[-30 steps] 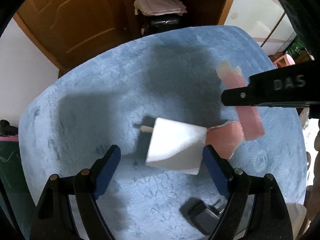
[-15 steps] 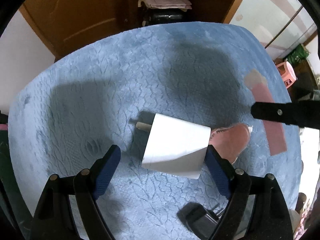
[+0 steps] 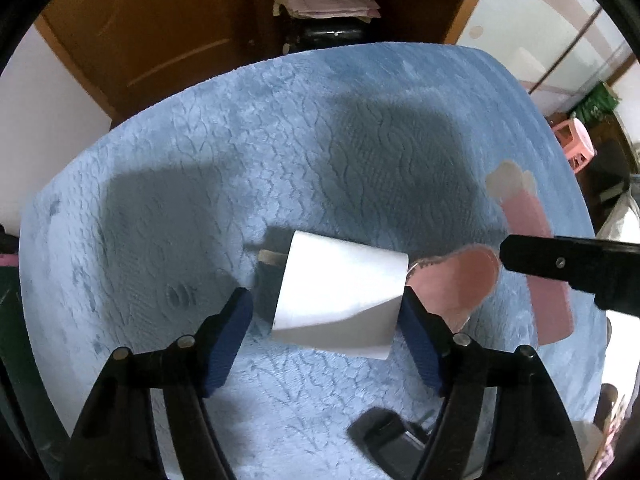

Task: Organize rigid objects
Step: 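Grasp the white charger with the left tool while the right tool grasps the pink roller, then carry the charger and pink roller into the tray and open both tools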

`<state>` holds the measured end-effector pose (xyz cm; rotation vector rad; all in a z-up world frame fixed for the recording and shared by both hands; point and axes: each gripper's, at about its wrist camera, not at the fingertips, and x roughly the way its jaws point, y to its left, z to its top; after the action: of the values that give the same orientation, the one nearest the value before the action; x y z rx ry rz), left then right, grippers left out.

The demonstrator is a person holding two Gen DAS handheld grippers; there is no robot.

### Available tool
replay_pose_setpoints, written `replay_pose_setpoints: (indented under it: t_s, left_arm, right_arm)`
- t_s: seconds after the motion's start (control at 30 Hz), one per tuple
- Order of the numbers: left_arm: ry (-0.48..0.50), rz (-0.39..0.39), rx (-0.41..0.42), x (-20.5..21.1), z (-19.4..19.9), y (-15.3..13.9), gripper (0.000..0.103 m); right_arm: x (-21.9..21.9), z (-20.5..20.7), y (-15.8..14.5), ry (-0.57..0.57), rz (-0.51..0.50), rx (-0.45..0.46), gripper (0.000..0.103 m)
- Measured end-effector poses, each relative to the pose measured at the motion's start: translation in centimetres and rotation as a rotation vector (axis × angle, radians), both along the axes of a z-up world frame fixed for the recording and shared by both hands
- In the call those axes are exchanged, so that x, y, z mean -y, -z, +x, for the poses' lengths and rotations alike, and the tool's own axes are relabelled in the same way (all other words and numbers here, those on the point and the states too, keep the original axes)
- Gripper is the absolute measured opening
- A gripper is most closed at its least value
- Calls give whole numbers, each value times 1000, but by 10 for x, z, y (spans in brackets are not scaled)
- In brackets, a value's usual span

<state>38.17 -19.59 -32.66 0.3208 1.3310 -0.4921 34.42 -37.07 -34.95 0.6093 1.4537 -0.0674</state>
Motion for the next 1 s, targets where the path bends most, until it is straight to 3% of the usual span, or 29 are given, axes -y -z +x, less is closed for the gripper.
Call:
replay_pose_setpoints:
  t_s: [0.23,0.33,0.6,0.83,1.0]
  left_arm:
    - [49,80,8,2,-7,15,75]
    - [57,61,16,6,-8,17,63]
    - [75,72,65,7,-12,17,60]
    - [61,52,133,-3,-31,-13,58]
    - [52,13,185,-9,-51,-56,58]
  right_arm:
    - [5,-8,-1,8,-5,-1,27]
    - [5,-11,1,14,-2,-5,27]
    - [-1,-15,0,4,7,-2,27]
    - [-5,-25,-18,-17,19,35,27]
    - [-10,-38,-47,-37,32,88,27]
